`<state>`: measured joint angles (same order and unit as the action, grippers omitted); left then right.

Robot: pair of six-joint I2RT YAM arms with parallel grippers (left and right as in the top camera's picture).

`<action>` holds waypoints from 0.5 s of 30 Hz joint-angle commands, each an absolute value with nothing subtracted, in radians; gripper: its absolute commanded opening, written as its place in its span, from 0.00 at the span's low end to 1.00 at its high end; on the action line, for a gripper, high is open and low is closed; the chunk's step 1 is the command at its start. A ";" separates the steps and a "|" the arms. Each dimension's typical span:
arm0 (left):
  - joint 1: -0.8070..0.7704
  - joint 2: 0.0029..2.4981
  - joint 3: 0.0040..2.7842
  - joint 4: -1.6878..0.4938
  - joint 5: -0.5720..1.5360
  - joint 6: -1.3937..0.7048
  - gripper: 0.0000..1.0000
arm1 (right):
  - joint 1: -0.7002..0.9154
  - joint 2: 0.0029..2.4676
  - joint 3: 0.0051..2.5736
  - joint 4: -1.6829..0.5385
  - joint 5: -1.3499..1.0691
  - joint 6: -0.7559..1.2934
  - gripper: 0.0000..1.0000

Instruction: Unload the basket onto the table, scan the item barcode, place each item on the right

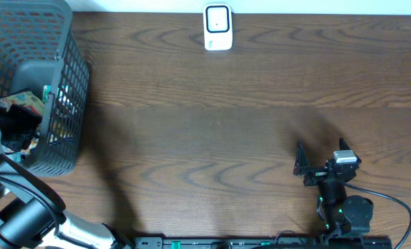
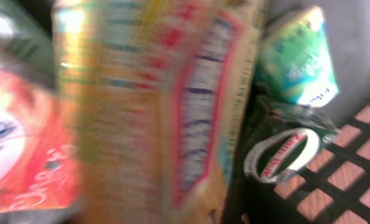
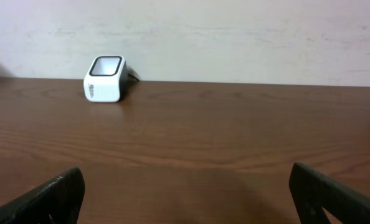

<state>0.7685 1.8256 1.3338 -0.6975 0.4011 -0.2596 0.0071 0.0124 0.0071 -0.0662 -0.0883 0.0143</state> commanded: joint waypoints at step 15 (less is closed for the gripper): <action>0.778 1.760 1.373 -0.682 0.460 -0.260 0.07 | 0.015 0.007 0.006 -0.071 -0.081 0.018 0.99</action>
<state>0.7712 1.8389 1.3338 -0.6743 0.4397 -0.2466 0.0071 0.0124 0.0071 -0.0662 -0.0887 0.0143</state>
